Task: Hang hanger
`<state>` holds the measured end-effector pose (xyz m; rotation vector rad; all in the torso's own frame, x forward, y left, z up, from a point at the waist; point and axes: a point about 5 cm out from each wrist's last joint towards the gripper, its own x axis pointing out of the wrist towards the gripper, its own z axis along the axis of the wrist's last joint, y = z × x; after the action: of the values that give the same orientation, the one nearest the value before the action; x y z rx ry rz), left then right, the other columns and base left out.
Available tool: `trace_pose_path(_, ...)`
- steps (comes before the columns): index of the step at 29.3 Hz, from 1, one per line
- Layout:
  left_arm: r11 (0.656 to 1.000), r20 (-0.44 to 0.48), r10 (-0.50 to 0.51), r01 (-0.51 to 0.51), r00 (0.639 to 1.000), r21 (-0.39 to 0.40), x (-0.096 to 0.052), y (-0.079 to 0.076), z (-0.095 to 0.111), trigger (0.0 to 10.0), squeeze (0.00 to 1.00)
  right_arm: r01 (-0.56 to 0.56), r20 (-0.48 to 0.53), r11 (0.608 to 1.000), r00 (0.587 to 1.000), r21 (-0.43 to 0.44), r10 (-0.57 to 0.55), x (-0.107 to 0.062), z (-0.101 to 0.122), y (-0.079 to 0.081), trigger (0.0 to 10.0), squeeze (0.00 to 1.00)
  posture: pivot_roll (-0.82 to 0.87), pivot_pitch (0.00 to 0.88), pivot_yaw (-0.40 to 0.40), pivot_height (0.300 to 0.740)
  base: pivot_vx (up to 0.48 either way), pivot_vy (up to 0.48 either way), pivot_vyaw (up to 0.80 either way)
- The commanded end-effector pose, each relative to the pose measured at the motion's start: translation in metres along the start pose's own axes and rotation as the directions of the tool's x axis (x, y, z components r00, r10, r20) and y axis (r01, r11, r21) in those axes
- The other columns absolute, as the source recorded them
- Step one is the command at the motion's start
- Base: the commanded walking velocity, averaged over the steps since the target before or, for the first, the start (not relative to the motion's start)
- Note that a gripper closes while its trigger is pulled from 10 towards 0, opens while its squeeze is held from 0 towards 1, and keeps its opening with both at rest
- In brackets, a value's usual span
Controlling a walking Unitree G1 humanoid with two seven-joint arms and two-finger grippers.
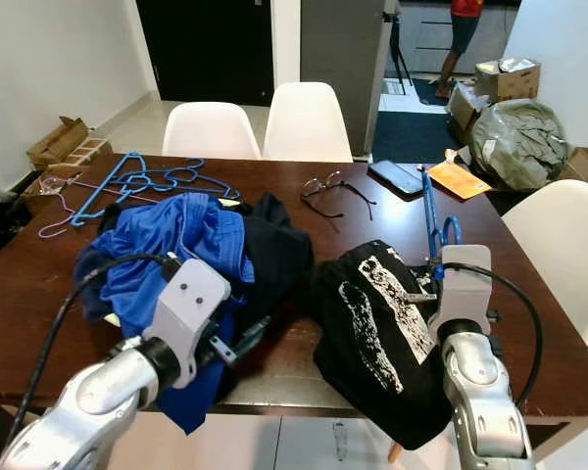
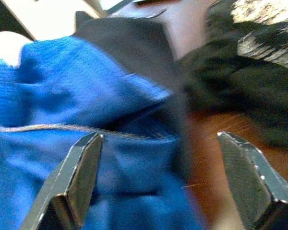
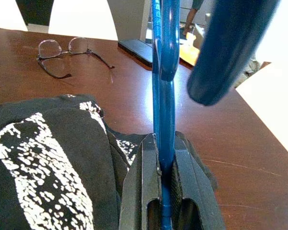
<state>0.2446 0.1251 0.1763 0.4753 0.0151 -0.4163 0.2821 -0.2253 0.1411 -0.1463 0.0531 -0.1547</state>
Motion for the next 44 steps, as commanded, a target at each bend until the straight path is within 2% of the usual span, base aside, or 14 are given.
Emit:
trace_pose_path(1, 0.992, 0.004, 0.055, -0.055, 0.998, 0.114, 0.004, 0.008, -0.002, 10.0, 0.00, -0.004, -0.022, 1.000, 1.000, 0.016, 0.005, 0.001, -0.004, 0.001, 10.0, 0.00, 0.12, 0.011, -0.028, 0.740, 0.000, 0.000, 0.00)
trace_pose_path(2, 0.992, 0.004, 0.055, -0.055, 0.998, 0.114, 0.004, 0.008, -0.002, 10.0, 0.00, -0.004, -0.022, 1.000, 1.000, 0.016, 0.005, 0.001, -0.004, 0.001, 10.0, 0.00, 0.12, 0.011, -0.028, 0.740, 0.000, 0.000, 0.00)
trace_pose_path(6, 0.974, 0.060, 0.090, -0.101, 0.994, 0.201, 0.015, 0.013, 0.002, 10.0, 0.00, -0.004, -0.022, 1.000, 1.000, 0.014, 0.004, 0.000, -0.004, 0.001, 10.0, 0.00, 0.12, 0.011, -0.032, 0.740, 0.000, 0.000, 0.00)
trace_pose_path(9, 0.970, 0.084, 0.092, -0.108, 0.992, 0.217, 0.023, 0.012, 0.005, 10.0, 0.00, -0.005, -0.022, 1.000, 1.000, 0.013, 0.005, 0.000, -0.004, 0.001, 10.0, 0.00, 0.11, 0.009, -0.032, 0.740, 0.000, 0.000, 0.00)
trace_pose_path(11, 0.970, 0.084, 0.092, -0.108, 0.992, 0.217, 0.023, 0.012, 0.005, 10.0, 0.00, -0.005, -0.022, 1.000, 1.000, 0.013, 0.005, 0.000, -0.004, 0.001, 10.0, 0.00, 0.11, 0.009, -0.032, 0.740, 0.000, 0.000, 0.00)
trace_pose_path(15, 0.967, 0.114, 0.040, -0.067, 0.993, 0.244, 0.036, 0.003, 0.012, 10.0, 0.00, -0.003, -0.021, 1.000, 1.000, 0.007, 0.003, -0.001, -0.004, 0.001, 10.0, 0.00, 0.09, 0.012, -0.023, 0.740, 0.000, 0.000, 0.00)
trace_pose_path(24, 0.961, 0.125, -0.037, 0.002, 0.991, 0.275, 0.040, -0.010, 0.012, 10.0, 0.00, 0.003, -0.019, 1.000, 1.000, 0.003, -0.003, -0.003, -0.003, 0.000, 10.0, 0.00, 0.09, 0.021, -0.016, 0.740, 0.000, 0.000, 0.00)
trace_pose_path(25, 0.960, 0.120, -0.058, 0.022, 0.991, 0.279, 0.040, -0.012, 0.010, 0.0, 0.00, 0.004, -0.019, 1.000, 1.000, 0.002, -0.004, -0.003, -0.003, 0.000, 10.0, 0.00, 0.09, 0.024, -0.015, 0.740, 0.000, 0.000, 0.00)
trace_pose_path(36, 0.955, 0.104, -0.071, 0.038, 0.992, 0.294, 0.040, -0.009, 0.006, 0.0, 0.00, 0.008, -0.023, 1.000, 1.000, 0.003, -0.008, -0.005, -0.003, -0.001, 10.0, 0.00, 0.09, 0.032, -0.013, 0.740, 0.000, 0.000, 0.00)
trace_pose_path(38, 0.950, 0.094, -0.039, 0.008, 0.995, 0.311, 0.039, 0.001, 0.004, 0.0, 0.00, 0.009, -0.025, 1.000, 1.000, 0.005, -0.008, -0.005, -0.004, -0.001, 10.0, 0.00, 0.09, 0.037, -0.013, 0.740, 0.000, 0.000, 0.00)
trace_pose_path(39, 0.950, 0.094, -0.039, 0.008, 0.995, 0.311, 0.039, 0.001, 0.004, 0.0, 0.00, 0.009, -0.025, 1.000, 1.000, 0.005, -0.008, -0.005, -0.004, -0.001, 10.0, 0.00, 0.09, 0.037, -0.013, 0.740, 0.000, 0.000, 0.00)
trace_pose_path(40, 0.954, 0.102, -0.006, -0.025, 0.995, 0.299, 0.038, 0.010, 0.007, 0.0, 0.00, 0.008, -0.026, 1.000, 1.000, 0.007, -0.008, -0.005, -0.004, -0.001, 10.0, 0.00, 0.09, 0.038, -0.011, 0.740, 0.000, 0.000, 0.00)
trace_pose_path(43, 0.954, 0.102, -0.006, -0.025, 0.995, 0.299, 0.038, 0.010, 0.007, 0.0, 0.00, 0.008, -0.026, 1.000, 1.000, 0.007, -0.008, -0.005, -0.004, -0.001, 10.0, 0.00, 0.09, 0.038, -0.011, 0.740, 0.000, 0.000, 0.00)
trace_pose_path(44, 0.965, 0.127, 0.043, -0.074, 0.991, 0.250, 0.038, 0.024, 0.015, 0.0, 0.00, 0.008, -0.027, 1.000, 1.000, 0.008, -0.008, -0.005, -0.004, -0.001, 10.0, 0.00, 0.09, 0.037, -0.014, 0.740, 0.000, 0.000, 0.00)
